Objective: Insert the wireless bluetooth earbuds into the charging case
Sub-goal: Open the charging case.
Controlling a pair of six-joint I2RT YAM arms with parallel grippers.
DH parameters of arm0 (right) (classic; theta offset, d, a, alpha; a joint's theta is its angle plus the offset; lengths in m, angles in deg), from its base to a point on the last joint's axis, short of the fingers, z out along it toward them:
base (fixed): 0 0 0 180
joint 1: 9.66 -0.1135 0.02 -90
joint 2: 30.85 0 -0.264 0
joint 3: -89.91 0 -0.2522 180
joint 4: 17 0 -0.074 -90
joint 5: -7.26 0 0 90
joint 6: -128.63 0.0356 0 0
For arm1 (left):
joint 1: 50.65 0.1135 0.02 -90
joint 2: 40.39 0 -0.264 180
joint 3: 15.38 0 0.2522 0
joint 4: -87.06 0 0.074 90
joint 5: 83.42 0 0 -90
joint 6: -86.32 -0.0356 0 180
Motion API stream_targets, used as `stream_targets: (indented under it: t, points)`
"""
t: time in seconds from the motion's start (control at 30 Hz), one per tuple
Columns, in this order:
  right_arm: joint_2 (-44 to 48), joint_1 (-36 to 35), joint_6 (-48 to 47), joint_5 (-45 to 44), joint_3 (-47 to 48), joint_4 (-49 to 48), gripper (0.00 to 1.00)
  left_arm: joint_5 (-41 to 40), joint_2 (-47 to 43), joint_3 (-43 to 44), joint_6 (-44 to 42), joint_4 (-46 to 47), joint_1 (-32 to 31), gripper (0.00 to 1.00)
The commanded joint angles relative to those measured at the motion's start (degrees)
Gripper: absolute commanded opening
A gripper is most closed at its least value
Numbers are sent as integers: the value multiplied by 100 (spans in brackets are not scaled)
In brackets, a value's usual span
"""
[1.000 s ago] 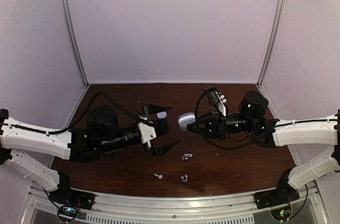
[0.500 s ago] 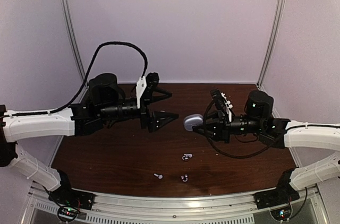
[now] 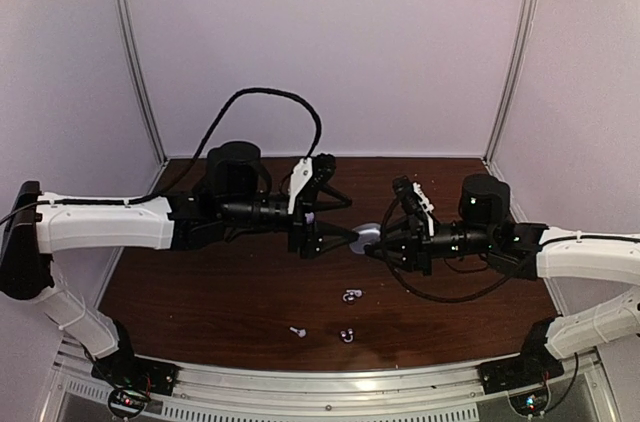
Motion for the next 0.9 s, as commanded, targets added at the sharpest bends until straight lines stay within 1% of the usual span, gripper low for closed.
stream_targets:
  t: [0.0,0.37,0.57,0.87]
  points:
    - [168,17,-79,-25,120,-15,18,112,242,307,-66,49,-55,76]
    - [275,12,-61,75,87,-41,14,-69,545,595,-283,-282,-52,70]
    - [346,3,-36,127,7,-113,11,-355,419,628,-272,-235,-41,66]
    - [365,-117,-124,79,-16,-84,8,-331,281,620,-176,-85,111,65]
